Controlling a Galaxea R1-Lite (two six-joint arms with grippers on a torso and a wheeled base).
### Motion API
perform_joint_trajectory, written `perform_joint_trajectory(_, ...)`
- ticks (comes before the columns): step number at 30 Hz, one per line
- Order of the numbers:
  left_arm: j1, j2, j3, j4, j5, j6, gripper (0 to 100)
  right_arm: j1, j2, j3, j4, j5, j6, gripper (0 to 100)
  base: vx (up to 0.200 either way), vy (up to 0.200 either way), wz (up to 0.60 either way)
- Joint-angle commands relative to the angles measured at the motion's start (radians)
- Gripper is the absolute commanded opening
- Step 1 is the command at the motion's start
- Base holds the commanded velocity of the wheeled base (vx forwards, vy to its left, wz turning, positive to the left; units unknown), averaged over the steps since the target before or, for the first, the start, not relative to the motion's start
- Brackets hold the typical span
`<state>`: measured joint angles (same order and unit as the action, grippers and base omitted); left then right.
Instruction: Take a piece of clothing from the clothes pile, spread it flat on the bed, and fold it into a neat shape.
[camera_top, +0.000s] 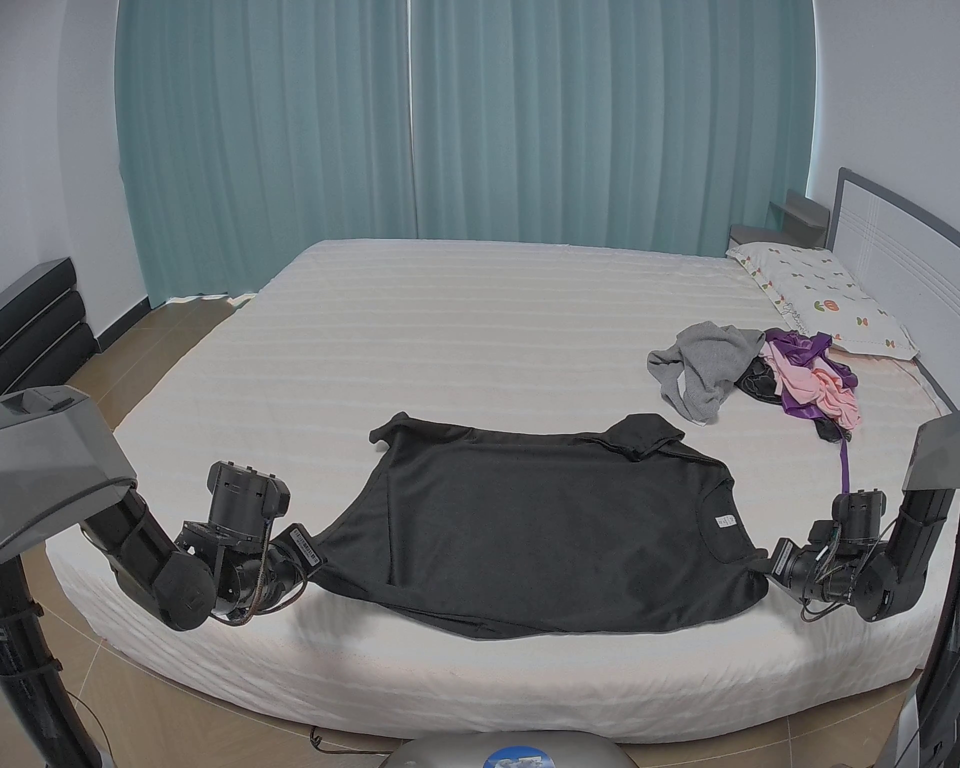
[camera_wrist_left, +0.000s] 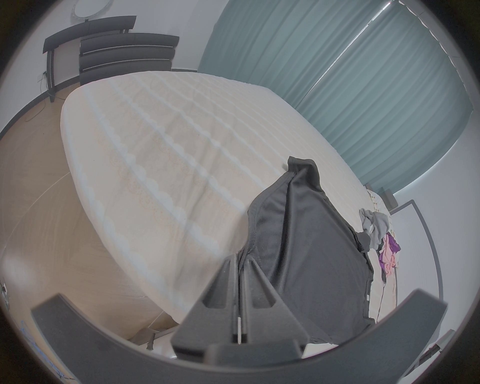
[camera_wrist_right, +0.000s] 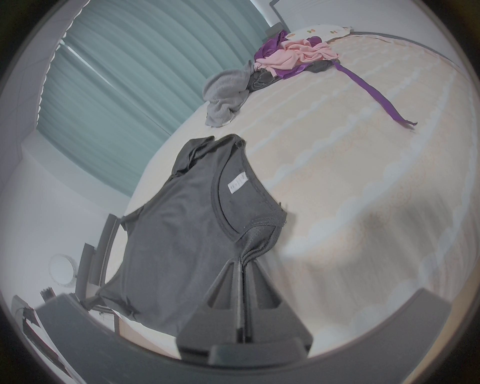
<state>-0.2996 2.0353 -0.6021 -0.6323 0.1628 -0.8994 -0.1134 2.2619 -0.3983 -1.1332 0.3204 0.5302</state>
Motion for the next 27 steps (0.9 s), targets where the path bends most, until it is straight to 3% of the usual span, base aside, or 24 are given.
perform_joint_trajectory(1,0.014,0.009,0.001,-0.015,0.0,-0.001,0,0.0,-0.041,-0.016,-0.019,-0.003,0.022,0,0.0,0.0,0.0)
perform_joint_trajectory(7,0.027,0.011,-0.005,-0.02,-0.002,-0.003,0,0.0,-0.088,-0.076,0.0,-0.021,0.024,0,0.0,0.0,0.0)
perform_joint_trajectory(14,0.036,0.074,-0.01,-0.116,0.006,-0.009,0,0.043,-0.067,-0.234,0.11,-0.034,0.024,0,0.0,0.0,0.0)
perform_joint_trajectory(23,0.054,0.095,-0.015,-0.129,0.009,-0.007,0,0.081,0.091,-0.479,0.151,-0.124,0.025,0,0.0,0.0,0.0)
perform_joint_trajectory(27,0.057,0.095,-0.011,-0.129,0.009,-0.009,0,0.109,0.212,-0.628,0.159,-0.202,0.034,0,0.0,0.0,0.0)
